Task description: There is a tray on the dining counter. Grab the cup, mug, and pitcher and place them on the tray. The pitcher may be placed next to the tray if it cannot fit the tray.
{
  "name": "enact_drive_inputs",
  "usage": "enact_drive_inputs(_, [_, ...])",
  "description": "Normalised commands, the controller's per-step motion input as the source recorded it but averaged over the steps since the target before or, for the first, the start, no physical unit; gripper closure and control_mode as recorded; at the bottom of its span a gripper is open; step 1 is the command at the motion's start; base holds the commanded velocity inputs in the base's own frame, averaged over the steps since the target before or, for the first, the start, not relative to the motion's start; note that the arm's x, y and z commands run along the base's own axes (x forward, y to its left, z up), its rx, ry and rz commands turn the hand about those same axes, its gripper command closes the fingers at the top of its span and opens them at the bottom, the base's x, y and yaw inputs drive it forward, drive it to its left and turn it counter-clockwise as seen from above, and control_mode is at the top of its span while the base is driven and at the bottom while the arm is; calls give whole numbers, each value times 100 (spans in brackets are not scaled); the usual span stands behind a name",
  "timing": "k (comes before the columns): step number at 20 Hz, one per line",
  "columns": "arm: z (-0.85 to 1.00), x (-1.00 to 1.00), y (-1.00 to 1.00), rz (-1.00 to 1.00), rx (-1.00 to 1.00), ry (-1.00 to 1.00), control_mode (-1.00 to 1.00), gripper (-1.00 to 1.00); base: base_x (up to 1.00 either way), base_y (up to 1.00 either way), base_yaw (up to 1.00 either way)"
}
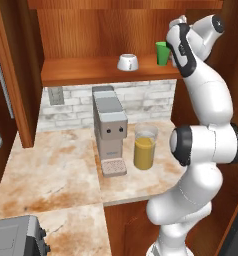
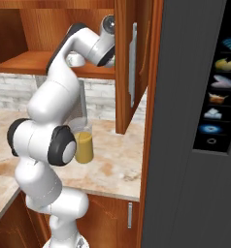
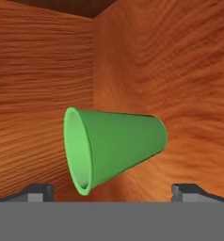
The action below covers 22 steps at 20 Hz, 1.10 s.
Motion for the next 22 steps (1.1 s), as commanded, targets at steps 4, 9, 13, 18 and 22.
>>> enact_drive_inputs(4, [0, 17, -13, 1, 0, 0, -100, -100, 0, 0, 0])
enact_drive_inputs(9, [-8, 15, -8, 0, 0, 0, -100, -100, 0, 0, 0])
enact_drive_inputs(13, [-20, 11, -3, 0, 0, 0, -100, -100, 0, 0, 0])
enact_drive_inputs(18, [-15, 11, 0, 0, 0, 0, -100, -100, 0, 0, 0])
enact_drive_inputs(22, [-10, 16, -1, 0, 0, 0, -100, -100, 0, 0, 0])
